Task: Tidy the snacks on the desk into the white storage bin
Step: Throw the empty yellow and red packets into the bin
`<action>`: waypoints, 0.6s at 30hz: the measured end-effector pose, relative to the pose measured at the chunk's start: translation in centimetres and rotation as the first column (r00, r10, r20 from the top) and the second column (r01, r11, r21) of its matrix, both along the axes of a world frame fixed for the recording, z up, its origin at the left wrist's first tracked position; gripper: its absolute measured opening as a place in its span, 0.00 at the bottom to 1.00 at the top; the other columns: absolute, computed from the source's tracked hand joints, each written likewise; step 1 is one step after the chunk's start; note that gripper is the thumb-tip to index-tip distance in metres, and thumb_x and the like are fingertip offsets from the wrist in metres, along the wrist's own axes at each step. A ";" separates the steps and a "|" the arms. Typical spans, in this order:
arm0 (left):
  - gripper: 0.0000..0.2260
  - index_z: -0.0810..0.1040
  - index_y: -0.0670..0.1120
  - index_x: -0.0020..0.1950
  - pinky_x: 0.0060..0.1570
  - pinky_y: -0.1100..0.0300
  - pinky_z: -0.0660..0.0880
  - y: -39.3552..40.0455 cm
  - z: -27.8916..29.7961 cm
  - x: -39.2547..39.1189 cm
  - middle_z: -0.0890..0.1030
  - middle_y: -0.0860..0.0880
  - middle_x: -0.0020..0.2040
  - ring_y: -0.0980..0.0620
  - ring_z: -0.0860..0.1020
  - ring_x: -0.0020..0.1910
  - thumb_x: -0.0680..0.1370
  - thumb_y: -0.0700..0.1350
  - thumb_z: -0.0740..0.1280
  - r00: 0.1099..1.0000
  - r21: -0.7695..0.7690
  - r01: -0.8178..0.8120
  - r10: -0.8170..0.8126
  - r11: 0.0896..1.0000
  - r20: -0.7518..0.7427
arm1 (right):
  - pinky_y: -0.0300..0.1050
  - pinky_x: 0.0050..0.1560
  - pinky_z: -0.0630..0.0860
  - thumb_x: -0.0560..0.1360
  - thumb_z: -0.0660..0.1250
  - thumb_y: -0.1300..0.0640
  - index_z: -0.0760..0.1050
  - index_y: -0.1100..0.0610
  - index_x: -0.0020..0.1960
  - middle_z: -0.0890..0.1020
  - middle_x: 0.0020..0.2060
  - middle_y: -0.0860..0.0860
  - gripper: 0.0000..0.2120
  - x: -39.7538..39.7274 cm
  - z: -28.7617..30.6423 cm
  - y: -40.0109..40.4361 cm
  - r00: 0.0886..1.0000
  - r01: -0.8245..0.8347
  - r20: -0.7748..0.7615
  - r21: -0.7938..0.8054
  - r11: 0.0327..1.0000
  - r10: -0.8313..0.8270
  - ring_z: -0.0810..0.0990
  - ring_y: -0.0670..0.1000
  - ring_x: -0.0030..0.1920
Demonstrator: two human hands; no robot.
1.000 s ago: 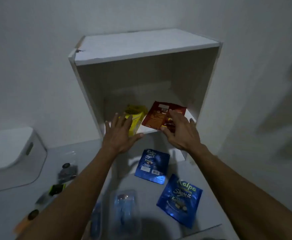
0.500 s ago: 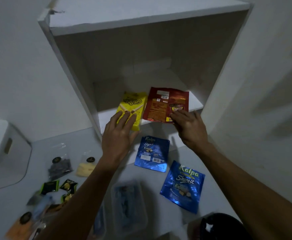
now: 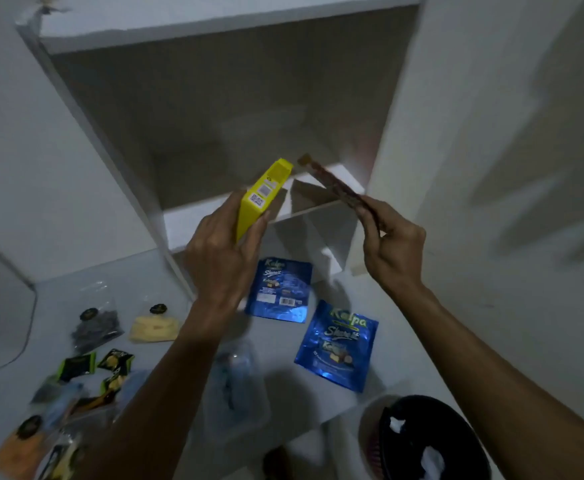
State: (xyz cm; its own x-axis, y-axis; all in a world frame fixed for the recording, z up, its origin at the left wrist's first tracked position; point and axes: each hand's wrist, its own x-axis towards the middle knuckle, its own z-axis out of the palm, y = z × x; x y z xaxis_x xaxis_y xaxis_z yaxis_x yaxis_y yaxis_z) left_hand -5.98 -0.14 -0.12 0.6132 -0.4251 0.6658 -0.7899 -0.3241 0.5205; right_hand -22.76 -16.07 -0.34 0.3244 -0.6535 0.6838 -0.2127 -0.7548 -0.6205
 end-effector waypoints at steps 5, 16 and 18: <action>0.20 0.77 0.50 0.65 0.47 0.50 0.79 -0.4 0.5 -9.1 0.84 0.50 0.54 0.50 0.82 0.48 0.78 0.59 0.67 0.979 -0.134 0.126 -0.145 0.983 -0.142 | 0.27 0.47 0.74 0.81 0.65 0.57 0.82 0.58 0.58 0.85 0.47 0.46 0.10 -9.8 -0.2 1.6 0.982 0.126 0.118 0.181 0.975 -0.148 0.81 0.35 0.44; 0.20 0.78 0.53 0.59 0.46 0.47 0.79 1.3 -12.3 -29.6 0.84 0.48 0.50 0.41 0.82 0.49 0.75 0.64 0.64 0.907 0.260 0.316 -0.210 0.913 -0.364 | 0.25 0.44 0.67 0.81 0.64 0.55 0.82 0.56 0.56 0.86 0.48 0.52 0.10 -33.1 -14.9 10.4 0.863 0.505 -0.258 0.472 0.723 -0.434 0.83 0.49 0.47; 0.19 0.79 0.50 0.58 0.42 0.50 0.79 0.7 -14.4 -32.0 0.84 0.47 0.48 0.41 0.82 0.47 0.76 0.62 0.66 0.894 0.281 0.379 -0.271 0.882 -0.357 | 0.34 0.44 0.69 0.81 0.64 0.56 0.83 0.55 0.56 0.86 0.48 0.53 0.10 -35.6 -16.9 11.4 0.835 0.550 -0.319 0.502 0.667 -0.448 0.83 0.53 0.46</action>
